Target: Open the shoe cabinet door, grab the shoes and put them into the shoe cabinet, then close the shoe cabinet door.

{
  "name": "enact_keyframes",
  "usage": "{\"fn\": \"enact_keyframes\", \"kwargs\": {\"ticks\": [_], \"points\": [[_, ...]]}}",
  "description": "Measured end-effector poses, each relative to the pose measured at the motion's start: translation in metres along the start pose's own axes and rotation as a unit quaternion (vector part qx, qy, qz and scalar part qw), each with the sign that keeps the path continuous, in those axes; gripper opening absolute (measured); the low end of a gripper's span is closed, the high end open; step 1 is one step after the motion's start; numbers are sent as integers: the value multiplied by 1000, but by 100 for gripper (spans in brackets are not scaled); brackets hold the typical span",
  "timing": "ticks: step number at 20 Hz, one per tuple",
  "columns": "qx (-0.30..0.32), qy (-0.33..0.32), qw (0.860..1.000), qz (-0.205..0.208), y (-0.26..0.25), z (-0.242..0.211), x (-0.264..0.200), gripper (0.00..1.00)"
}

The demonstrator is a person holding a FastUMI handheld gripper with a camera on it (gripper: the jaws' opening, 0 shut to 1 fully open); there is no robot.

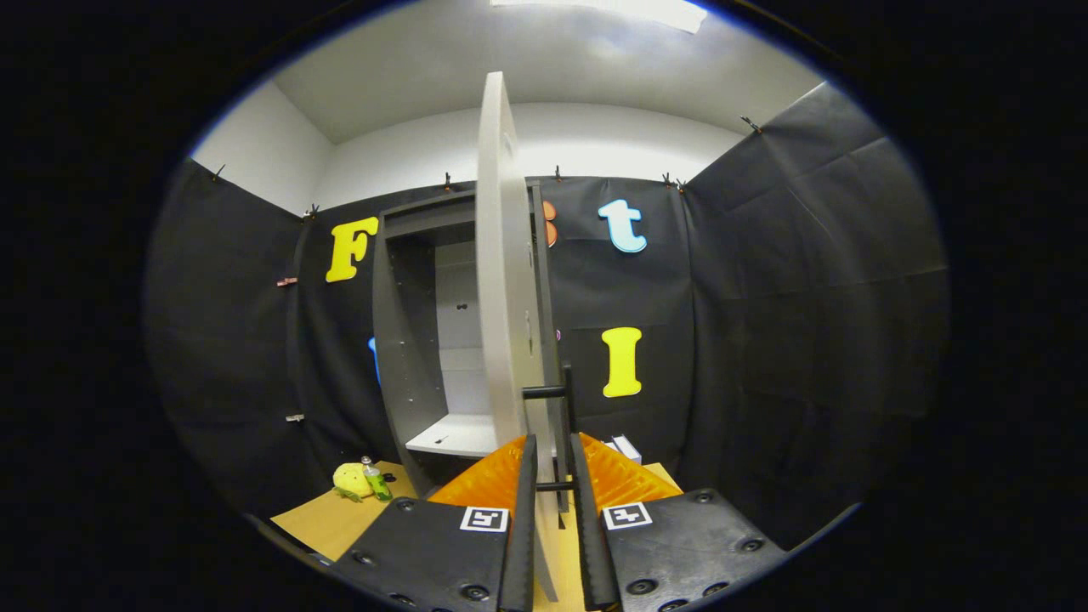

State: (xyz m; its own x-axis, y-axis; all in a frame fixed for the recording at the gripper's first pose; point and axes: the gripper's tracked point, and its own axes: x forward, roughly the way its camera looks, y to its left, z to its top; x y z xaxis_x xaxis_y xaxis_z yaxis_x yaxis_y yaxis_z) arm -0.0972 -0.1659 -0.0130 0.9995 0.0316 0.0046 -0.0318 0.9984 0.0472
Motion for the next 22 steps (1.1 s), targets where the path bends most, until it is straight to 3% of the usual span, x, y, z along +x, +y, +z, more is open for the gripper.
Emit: {"fn": "enact_keyframes", "kwargs": {"ticks": [3, 6, 10, 15, 22], "points": [[1, 8, 1000, 31, 47, -22, -4, 26], [-6, 58, 996, 64, 86, -82, 3, 26], [31, 118, 990, 76, 112, -158, 16, 26], [15, 198, 979, 36, 123, -271, 34, 26], [8, 335, 942, -24, 119, -425, 35, 26]]}}
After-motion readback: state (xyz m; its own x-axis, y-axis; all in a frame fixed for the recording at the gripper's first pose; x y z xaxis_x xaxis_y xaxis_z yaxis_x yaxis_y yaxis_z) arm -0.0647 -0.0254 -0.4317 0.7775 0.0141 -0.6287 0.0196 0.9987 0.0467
